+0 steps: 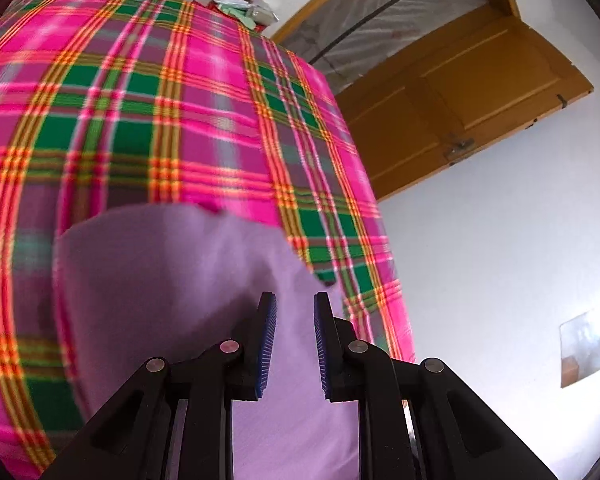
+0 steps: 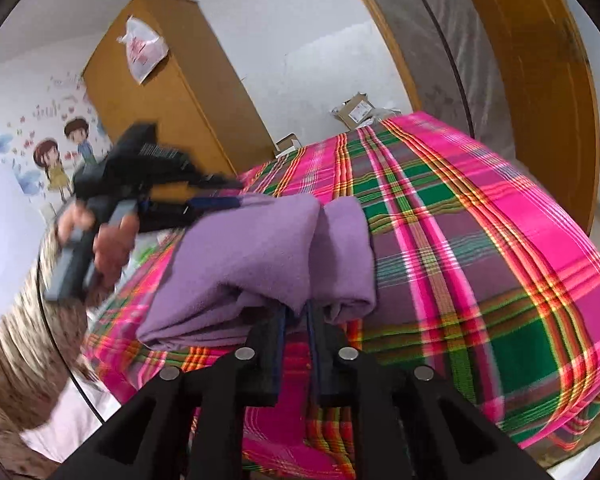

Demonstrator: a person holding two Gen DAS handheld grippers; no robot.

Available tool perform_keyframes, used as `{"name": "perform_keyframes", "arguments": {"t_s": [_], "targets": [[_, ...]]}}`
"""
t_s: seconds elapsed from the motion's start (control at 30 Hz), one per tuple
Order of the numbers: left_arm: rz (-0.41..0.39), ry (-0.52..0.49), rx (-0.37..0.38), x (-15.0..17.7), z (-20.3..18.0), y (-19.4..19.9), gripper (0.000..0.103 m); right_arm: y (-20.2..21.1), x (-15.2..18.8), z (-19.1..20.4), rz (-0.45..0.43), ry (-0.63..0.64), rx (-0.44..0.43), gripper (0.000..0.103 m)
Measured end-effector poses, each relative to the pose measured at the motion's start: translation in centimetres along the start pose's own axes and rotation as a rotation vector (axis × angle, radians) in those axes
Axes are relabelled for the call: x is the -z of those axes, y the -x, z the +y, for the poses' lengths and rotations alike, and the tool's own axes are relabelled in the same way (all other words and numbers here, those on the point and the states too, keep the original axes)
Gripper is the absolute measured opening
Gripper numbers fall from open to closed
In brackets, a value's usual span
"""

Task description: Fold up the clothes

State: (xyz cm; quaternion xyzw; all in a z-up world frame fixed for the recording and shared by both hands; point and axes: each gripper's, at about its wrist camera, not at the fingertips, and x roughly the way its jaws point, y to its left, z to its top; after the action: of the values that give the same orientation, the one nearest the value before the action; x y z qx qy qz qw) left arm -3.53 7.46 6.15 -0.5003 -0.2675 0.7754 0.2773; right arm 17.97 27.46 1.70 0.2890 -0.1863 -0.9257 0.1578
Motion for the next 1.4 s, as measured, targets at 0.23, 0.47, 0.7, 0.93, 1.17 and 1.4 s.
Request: {"name": "perform_keyframes", "arguments": {"t_s": [0.23, 0.47, 0.7, 0.93, 1.17, 1.4], "targets": [[-0.064, 0.034, 0.041, 3.0, 2.2, 3.0, 0.018, -0.4, -3.5, -2.1, 0.015, -0.064, -0.109, 0.045], [-0.094, 0.042, 0.052, 5.6, 3.6, 4.3, 0.018, -7.7, -6.6, -3.8, 0.193, -0.134, -0.159, 0.046], [-0.093, 0.052, 0.059, 6.3, 4.9, 5.0, 0.018, -12.1, -7.6, -3.5, 0.289, -0.144, -0.214, 0.035], [-0.089, 0.033, 0.040, 6.1, 5.0, 4.8, 0.018, -11.4, -8.7, -1.3, 0.229, -0.035, -0.183, 0.010], [-0.092, -0.011, 0.029, 6.1, 4.1, 4.0, 0.018, -8.6, -10.0, -0.4, 0.121, 0.073, -0.090, 0.009], [-0.065, -0.023, 0.011, 5.8, 4.0, 2.3, 0.018, -11.1, -8.1, -3.1, 0.196, 0.047, 0.012, 0.010]]}}
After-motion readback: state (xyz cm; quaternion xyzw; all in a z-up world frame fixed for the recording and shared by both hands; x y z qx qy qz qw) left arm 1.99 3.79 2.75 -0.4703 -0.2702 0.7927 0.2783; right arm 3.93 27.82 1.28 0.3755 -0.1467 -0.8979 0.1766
